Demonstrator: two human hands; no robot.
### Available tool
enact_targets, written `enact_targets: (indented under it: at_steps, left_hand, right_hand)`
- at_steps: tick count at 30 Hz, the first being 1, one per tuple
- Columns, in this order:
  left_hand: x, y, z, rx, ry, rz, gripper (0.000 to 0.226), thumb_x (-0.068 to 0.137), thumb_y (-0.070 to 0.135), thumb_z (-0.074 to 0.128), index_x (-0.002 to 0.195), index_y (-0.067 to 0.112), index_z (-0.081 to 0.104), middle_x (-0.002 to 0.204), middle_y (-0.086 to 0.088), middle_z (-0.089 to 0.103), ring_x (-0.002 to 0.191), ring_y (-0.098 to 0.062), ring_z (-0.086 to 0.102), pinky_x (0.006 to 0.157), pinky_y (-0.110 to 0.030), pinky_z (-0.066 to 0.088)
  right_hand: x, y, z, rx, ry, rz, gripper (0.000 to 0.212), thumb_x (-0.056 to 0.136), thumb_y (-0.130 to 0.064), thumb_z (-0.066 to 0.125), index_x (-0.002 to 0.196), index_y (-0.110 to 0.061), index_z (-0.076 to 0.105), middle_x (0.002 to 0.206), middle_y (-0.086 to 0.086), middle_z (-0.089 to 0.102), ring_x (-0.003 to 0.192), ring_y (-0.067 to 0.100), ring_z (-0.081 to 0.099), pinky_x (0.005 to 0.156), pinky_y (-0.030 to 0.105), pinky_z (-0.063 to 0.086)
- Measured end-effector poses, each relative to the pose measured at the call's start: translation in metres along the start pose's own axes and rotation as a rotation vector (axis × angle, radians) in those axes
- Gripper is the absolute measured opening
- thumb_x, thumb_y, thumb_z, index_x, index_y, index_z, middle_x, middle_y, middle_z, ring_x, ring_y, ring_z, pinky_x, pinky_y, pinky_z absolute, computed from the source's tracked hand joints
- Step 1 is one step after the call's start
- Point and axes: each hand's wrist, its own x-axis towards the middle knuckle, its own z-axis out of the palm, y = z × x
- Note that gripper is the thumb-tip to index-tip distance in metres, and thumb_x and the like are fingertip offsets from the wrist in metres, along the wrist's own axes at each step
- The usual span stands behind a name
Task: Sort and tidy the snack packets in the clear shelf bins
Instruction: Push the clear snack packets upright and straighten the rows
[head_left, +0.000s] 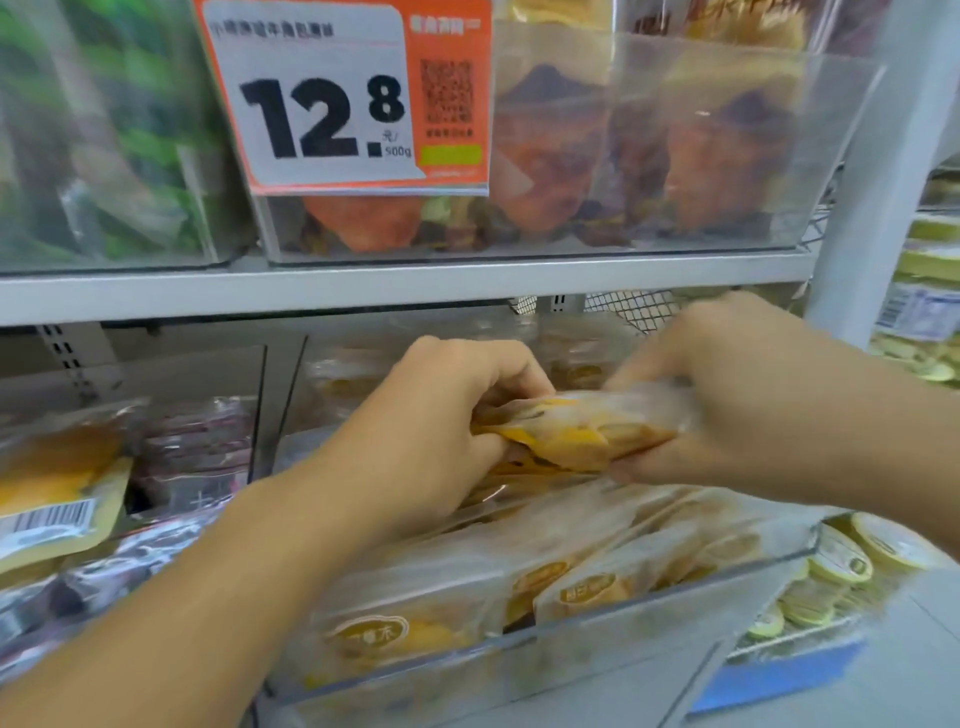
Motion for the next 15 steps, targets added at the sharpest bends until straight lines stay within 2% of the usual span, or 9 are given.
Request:
enact_targets:
  at_steps: [1,2,4,6,9,12,15]
  left_hand:
    - [0.001,0.0,0.001,0.013,-0.005,-0.006,0.044,0.076,-0.005,0.076,0.089,0.036,0.07,0.086,0.022,0.073,0.085,0.006,0.068,0.067,-0.014,0.049]
    - [0.001,0.001,0.002,0.024,0.0,-0.013,0.044,0.076,-0.007,0.074,0.088,0.035,0.07,0.085,0.021,0.073,0.083,0.007,0.067,0.066,-0.01,0.046]
    - [0.002,-0.001,0.002,0.025,0.023,-0.032,0.045,0.075,-0.008,0.075,0.081,0.035,0.068,0.083,0.019,0.072,0.08,0.006,0.067,0.067,-0.009,0.047]
    - [0.001,-0.003,0.001,0.029,0.045,-0.06,0.04,0.077,-0.003,0.081,0.079,0.034,0.065,0.082,0.017,0.072,0.079,0.004,0.068,0.071,-0.015,0.052]
    - [-0.003,-0.002,-0.002,0.046,0.039,-0.12,0.037,0.073,0.016,0.089,0.085,0.035,0.059,0.088,0.015,0.068,0.082,-0.002,0.066,0.077,-0.028,0.057]
    - [-0.008,-0.002,-0.01,0.273,0.035,-0.169,0.044,0.067,0.045,0.089,0.086,0.036,0.05,0.091,0.016,0.061,0.081,-0.004,0.059,0.073,-0.03,0.052]
    - [-0.013,-0.003,-0.015,0.355,-0.051,-0.218,0.03,0.074,0.055,0.079,0.076,0.032,0.059,0.083,0.015,0.061,0.077,-0.003,0.057,0.067,-0.029,0.049]
  right_hand:
    - [0.002,-0.005,-0.002,-0.113,-0.009,-0.023,0.041,0.061,-0.066,0.061,0.084,-0.034,0.072,0.075,-0.008,0.069,0.072,0.007,0.062,0.065,0.035,0.054]
    - [0.005,-0.009,-0.001,-0.114,-0.007,-0.073,0.041,0.063,-0.062,0.06,0.09,-0.033,0.07,0.079,-0.009,0.069,0.075,0.008,0.062,0.066,0.035,0.054]
    - [0.011,-0.016,0.005,0.024,-0.039,-0.147,0.039,0.069,-0.053,0.072,0.103,-0.034,0.064,0.091,-0.014,0.069,0.084,0.008,0.063,0.073,0.036,0.054]
    - [0.017,-0.018,0.014,0.068,-0.064,-0.157,0.034,0.073,-0.043,0.076,0.104,-0.034,0.065,0.09,-0.013,0.069,0.087,0.011,0.064,0.076,0.036,0.053]
    - [0.019,-0.008,0.025,0.049,-0.065,-0.188,0.025,0.077,-0.034,0.074,0.1,-0.039,0.068,0.087,-0.014,0.07,0.086,0.008,0.063,0.079,0.035,0.052]
    - [0.015,0.006,0.025,0.159,-0.037,-0.218,0.02,0.079,-0.022,0.078,0.097,-0.03,0.073,0.086,-0.012,0.073,0.081,0.006,0.067,0.077,0.031,0.053]
    - [0.006,0.014,0.017,0.241,0.015,-0.21,0.021,0.081,-0.017,0.08,0.099,-0.027,0.075,0.09,-0.009,0.075,0.086,0.01,0.07,0.078,0.034,0.054]
